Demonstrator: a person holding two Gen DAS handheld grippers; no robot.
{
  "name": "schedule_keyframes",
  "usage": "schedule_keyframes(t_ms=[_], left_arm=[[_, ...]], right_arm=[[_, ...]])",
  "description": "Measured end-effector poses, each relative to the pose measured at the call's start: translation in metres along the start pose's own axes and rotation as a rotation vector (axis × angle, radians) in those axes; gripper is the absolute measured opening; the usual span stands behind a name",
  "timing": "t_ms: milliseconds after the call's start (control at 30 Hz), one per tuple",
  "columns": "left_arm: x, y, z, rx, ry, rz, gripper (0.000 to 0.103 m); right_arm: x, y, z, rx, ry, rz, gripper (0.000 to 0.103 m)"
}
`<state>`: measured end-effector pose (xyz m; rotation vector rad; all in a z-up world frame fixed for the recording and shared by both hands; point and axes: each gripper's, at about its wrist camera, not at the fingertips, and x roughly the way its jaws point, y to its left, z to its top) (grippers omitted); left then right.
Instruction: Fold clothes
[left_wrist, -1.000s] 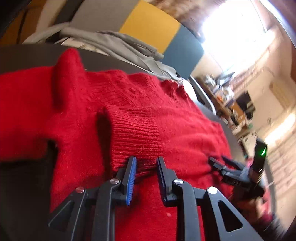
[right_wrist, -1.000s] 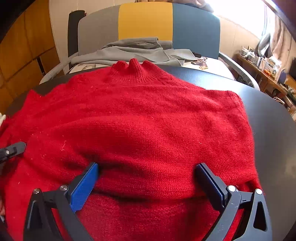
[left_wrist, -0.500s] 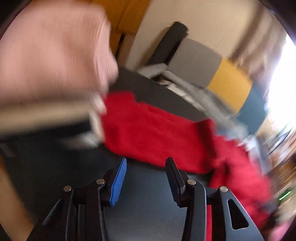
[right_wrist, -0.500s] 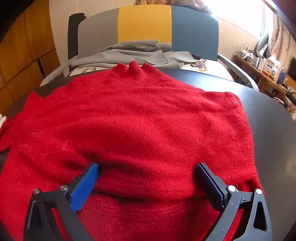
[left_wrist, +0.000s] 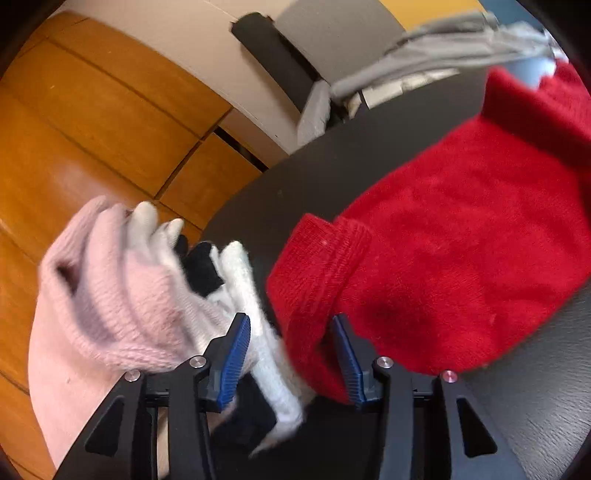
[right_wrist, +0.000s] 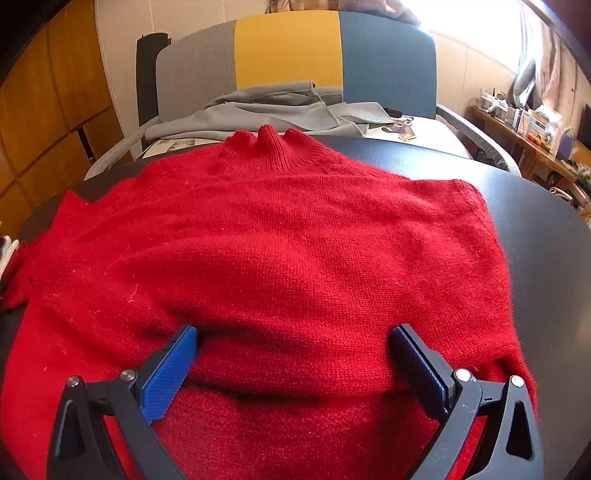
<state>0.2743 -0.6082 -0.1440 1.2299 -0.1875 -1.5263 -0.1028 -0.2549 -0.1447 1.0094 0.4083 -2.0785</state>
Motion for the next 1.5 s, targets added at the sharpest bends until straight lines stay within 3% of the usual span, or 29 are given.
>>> schedule_keyframes(t_ms=[67,133,167,200,533,667,800,1000,1167,1300,1500], left_arm=[[0.010,0.002,0.000,-0.023,0.025,-0.015,0.048],[0.017,0.005,0.004,-0.066,0.046,-0.077,0.032],[0.014,0.011,0.005,-0.107,0.033,-0.114,0.013],[0.011,0.018,0.007,-0.148,0.021,-0.152,0.007],[-0.019,0.082,0.022,-0.554,-0.107,-0.527,0.005],[-0.046,0.090,0.041,-0.615,-0.185,-0.699,0.005],[-0.073,0.099,0.061,-0.675,-0.265,-0.871,0.005],[-0.114,0.112,0.090,-0.759,-0.385,-1.130,0.005],[-0.162,0.063,0.119,-0.670,-0.396,-1.275,0.005],[-0.187,-0.010,0.140,-0.556,-0.342,-1.368,0.005],[-0.208,-0.109,0.143,-0.385,-0.233,-1.416,0.005]], right_arm=[[0.000,0.002,0.000,0.001,-0.001,-0.001,0.103],[0.000,0.002,0.000,0.001,-0.001,-0.002,0.103],[0.000,0.002,0.000,0.001,-0.002,-0.003,0.103],[0.000,0.002,0.000,0.000,-0.002,-0.004,0.103],[-0.002,0.004,0.003,-0.007,0.008,0.013,0.103],[-0.013,0.005,0.013,-0.032,-0.008,0.054,0.103],[-0.016,0.008,0.028,-0.082,-0.027,0.026,0.103],[0.011,-0.003,0.027,-0.044,0.040,-0.012,0.103],[0.017,-0.013,0.021,0.014,0.041,0.019,0.103],[0.019,-0.011,0.020,0.009,0.036,0.013,0.103],[0.019,-0.012,0.020,0.019,0.027,0.023,0.103]])
